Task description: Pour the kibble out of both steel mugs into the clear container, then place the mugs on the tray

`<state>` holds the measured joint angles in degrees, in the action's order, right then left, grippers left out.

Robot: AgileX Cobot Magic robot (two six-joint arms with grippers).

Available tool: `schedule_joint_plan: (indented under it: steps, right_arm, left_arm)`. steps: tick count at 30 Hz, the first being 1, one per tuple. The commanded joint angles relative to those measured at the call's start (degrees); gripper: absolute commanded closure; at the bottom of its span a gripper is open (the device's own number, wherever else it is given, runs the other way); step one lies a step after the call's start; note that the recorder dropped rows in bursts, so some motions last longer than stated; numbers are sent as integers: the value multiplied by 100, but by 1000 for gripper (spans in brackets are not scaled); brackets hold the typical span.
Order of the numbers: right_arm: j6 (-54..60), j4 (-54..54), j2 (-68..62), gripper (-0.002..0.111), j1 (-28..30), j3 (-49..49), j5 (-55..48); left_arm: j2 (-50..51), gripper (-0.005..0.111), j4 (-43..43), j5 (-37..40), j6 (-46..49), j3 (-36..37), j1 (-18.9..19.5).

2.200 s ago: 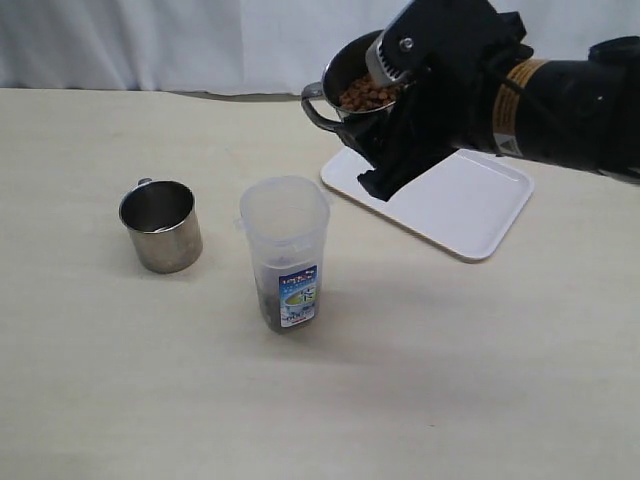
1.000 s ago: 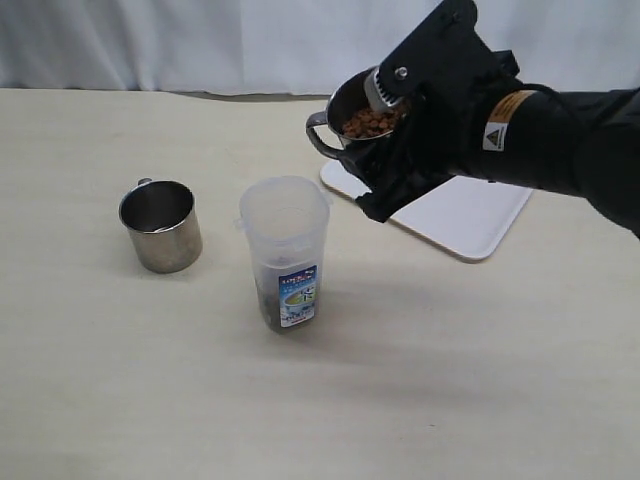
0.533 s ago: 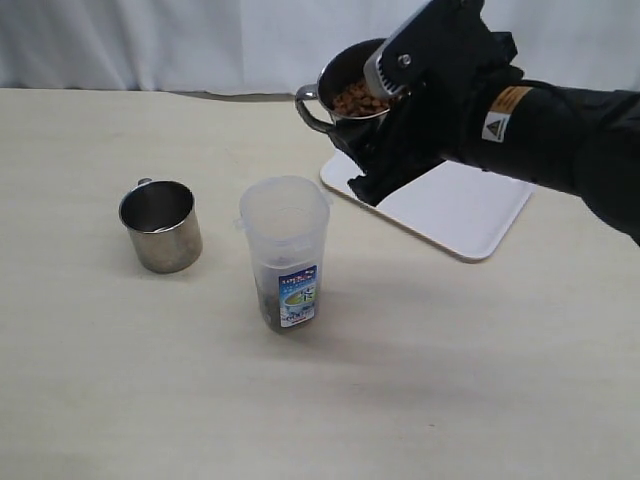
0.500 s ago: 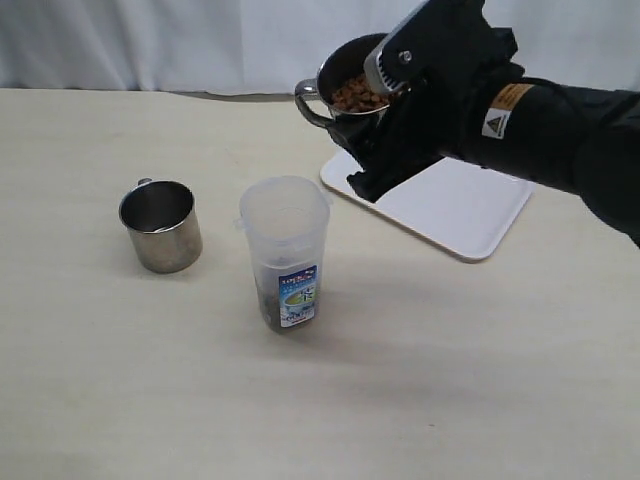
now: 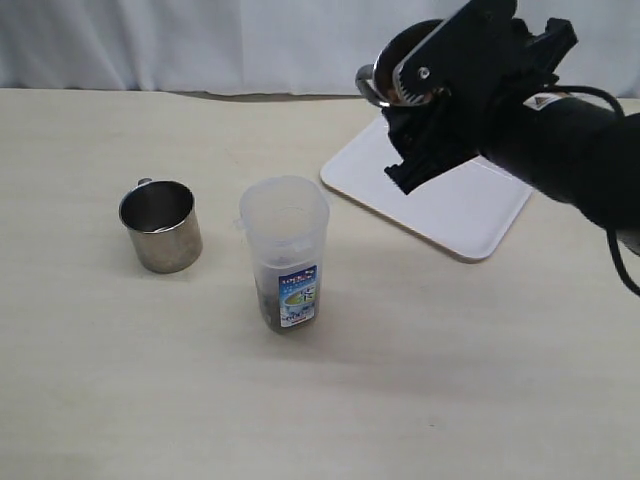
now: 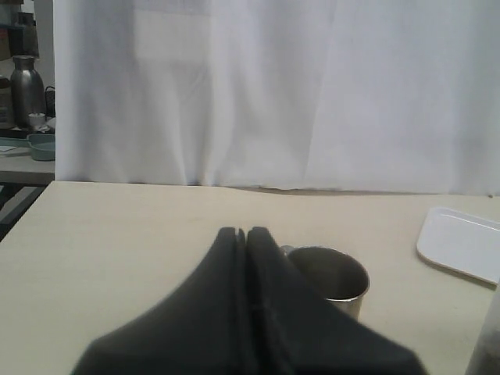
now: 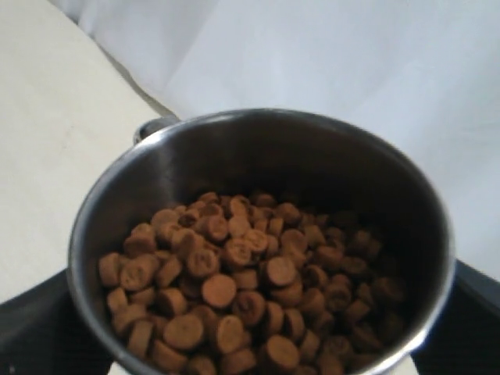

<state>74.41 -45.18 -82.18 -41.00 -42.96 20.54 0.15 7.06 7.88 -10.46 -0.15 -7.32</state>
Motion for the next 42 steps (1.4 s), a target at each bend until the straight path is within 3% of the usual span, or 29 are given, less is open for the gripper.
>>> schedule_joint_plan:
  steps: [1,6,24,42]
  right_arm:
    - [447,-22,74,103,-276,123,108]
    - [499,-22,74,103,-517,163,280]
    - [904,70,-215,103,-517,75,631]
    - [2120,70,-545,103,-517,-444,355]
  left_arm:
    - [-15,107,-31,-71,-12,15,0]
    - [-15,107,-31,-71,-12,15,0]
    - [-15,107,-31,-71,-12,15,0]
    - [-15,107,-31,-71,-12,15,0]
